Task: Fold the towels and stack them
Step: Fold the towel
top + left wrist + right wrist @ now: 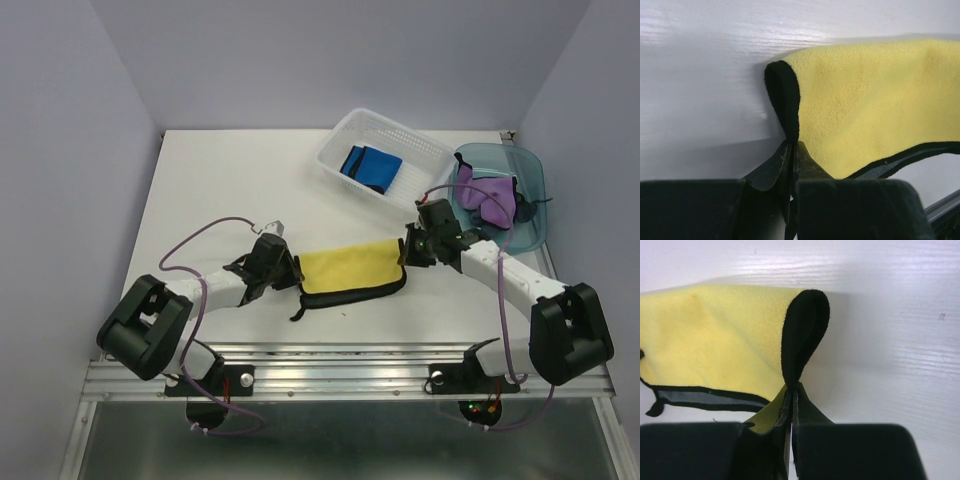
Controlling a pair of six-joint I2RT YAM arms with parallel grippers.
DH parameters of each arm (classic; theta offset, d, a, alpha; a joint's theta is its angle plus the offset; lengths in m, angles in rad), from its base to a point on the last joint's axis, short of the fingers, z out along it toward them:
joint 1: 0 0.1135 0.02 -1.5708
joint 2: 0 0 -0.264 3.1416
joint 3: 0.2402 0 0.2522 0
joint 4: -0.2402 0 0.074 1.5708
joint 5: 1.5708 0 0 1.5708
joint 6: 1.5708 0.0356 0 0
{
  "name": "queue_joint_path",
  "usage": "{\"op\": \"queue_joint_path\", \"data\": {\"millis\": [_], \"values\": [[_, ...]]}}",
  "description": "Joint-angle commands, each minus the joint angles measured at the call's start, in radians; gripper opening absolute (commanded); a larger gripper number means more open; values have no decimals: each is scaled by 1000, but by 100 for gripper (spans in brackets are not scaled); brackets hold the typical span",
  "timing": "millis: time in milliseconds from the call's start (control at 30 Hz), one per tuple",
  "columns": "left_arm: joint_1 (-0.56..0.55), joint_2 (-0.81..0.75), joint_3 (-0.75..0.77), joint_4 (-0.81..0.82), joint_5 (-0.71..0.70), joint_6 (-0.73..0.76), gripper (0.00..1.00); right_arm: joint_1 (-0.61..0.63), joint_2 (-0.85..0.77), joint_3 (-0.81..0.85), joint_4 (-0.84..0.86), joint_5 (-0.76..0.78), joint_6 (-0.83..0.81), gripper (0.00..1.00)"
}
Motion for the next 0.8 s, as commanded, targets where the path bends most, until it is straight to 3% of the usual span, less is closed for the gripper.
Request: {"op": "queue_joint_path", "data": {"millis": [0,367,767], "values": [[-19,9,1,65,25,-7,0,10,-15,112,-62,-96,-35,1],[-30,54,3,101,42,-16,0,296,101,316,-67,-94,32,1],[-30,36,-23,116,43,-26,0,453,337,449,49,-91,121,1]]}}
